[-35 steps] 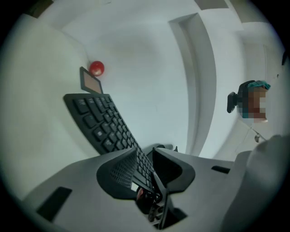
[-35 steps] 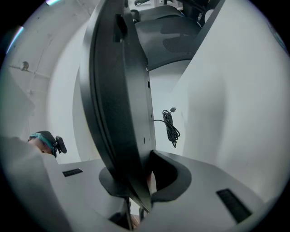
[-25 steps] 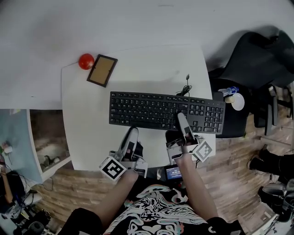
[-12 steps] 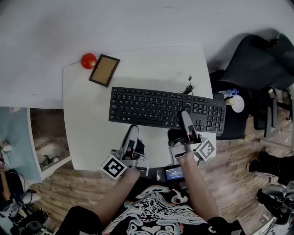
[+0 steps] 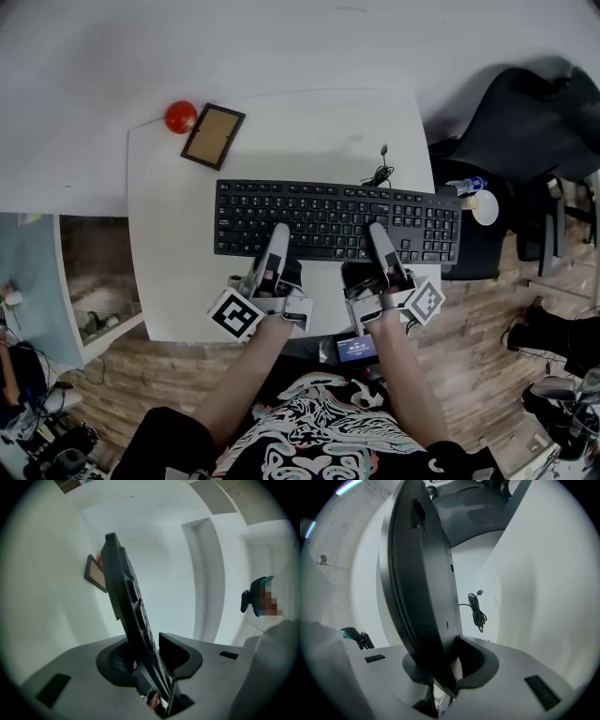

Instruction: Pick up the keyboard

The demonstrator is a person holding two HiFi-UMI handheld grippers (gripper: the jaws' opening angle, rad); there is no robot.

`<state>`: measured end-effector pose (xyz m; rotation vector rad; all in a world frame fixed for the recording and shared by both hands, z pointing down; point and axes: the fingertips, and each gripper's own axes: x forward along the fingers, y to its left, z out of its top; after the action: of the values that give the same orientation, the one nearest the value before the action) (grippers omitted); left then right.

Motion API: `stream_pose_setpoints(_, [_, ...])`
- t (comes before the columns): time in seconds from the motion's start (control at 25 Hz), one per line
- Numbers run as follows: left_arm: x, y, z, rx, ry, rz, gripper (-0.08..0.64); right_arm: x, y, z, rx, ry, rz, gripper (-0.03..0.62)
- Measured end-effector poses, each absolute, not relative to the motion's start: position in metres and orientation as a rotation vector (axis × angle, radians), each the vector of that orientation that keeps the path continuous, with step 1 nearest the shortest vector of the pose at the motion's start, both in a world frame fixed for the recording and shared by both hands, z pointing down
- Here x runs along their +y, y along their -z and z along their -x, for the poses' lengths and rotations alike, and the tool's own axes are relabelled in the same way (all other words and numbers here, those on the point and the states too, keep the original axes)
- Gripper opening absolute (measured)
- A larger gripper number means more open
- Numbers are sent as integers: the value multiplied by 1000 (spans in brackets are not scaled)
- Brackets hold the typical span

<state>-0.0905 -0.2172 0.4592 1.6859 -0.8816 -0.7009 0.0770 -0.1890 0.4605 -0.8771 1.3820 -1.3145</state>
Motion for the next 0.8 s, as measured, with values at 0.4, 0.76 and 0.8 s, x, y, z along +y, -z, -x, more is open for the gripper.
stream_pose_setpoints(0.4, [-230,-439,84,-754,794,-1668,98,-190,-445,-72,1388,1301,834,87])
stream_pose_setpoints(0.76, [-203,-395,87,-689,877,-1676,92,-161,-400,-68,1435,1243,818,87])
stream_pose_setpoints(0.8, [-199,-391,89,-696,889,-1670,92,-159,-396,-66,1443,1246,817,86])
